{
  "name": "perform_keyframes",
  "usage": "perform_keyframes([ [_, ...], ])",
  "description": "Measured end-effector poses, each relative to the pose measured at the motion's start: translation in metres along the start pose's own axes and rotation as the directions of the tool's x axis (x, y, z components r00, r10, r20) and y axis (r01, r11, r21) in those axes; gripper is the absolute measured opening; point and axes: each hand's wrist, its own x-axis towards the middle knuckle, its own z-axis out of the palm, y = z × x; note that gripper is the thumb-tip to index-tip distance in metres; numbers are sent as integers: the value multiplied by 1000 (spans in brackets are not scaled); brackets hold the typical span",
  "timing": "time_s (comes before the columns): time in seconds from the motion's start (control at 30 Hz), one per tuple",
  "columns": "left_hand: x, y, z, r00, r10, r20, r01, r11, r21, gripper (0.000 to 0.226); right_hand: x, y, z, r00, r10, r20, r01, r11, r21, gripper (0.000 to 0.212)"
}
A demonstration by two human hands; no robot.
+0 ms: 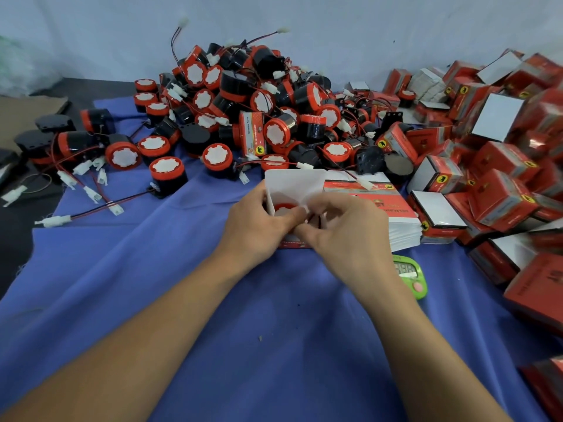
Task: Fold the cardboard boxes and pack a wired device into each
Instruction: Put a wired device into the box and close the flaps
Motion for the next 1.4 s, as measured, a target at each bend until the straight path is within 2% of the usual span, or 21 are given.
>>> perform_keyframes([
  [0.07,0,0,1,1000,-4,2,4,1000,-1,35,2,3,-3,999,22,-47,-17,996,86,20],
  [0.13,0,-2,1,1000,1,9,-1,1000,6,36,3,3,-4,997,-44,-70,44,999,10,18],
  [0.2,0,-2,0,999,10,32,-11,1000,3,35,4,6,-1,994,-46,-104,42,998,-40,23],
  [0.37,-6,3,-1,993,77,88,-79,997,19,38,16,9,8,972,184,-149,-195,979,-63,22],
  [0.43,-5,2,-2,993,84,81,-85,996,16,44,16,7,13,957,225,-183,-242,967,-77,21],
  [0.53,-3,0,-1,994,64,86,-66,998,12,48,13,8,17,962,203,-182,-212,977,-31,22],
  [0.67,-4,-1,-1,991,77,106,-75,997,-20,45,10,11,14,971,166,-172,-161,986,45,43],
  [0.73,-1,-2,-3,979,61,194,-41,993,-109,47,10,12,14,974,172,-150,-163,984,75,43],
  [0.77,1,-2,-5,966,55,253,-1,978,-208,46,9,12,13,973,179,-148,-167,982,88,40],
  [0.87,5,-4,-14,918,49,393,161,861,-483,45,6,12,15,967,200,-157,-182,976,121,31],
  [0.93,7,-6,-21,893,7,450,257,813,-522,51,5,13,14,963,222,-155,-202,970,134,30],
  [1.0,9,-7,-25,873,-6,488,267,843,-467,47,5,13,14,961,235,-149,-214,966,144,28],
  [1.07,9,-7,-20,890,-6,455,173,929,-327,39,5,13,15,962,237,-134,-216,964,157,27],
  [1.13,9,-7,-12,934,-4,357,86,973,-216,40,3,11,16,966,231,-116,-210,963,171,23],
  [1.3,9,-8,-11,969,19,245,30,980,-196,44,1,7,6,979,188,-84,-150,931,333,24],
  [1.4,5,-4,-11,982,42,182,-18,991,-132,42,0,8,6,987,153,-49,-132,947,292,37],
])
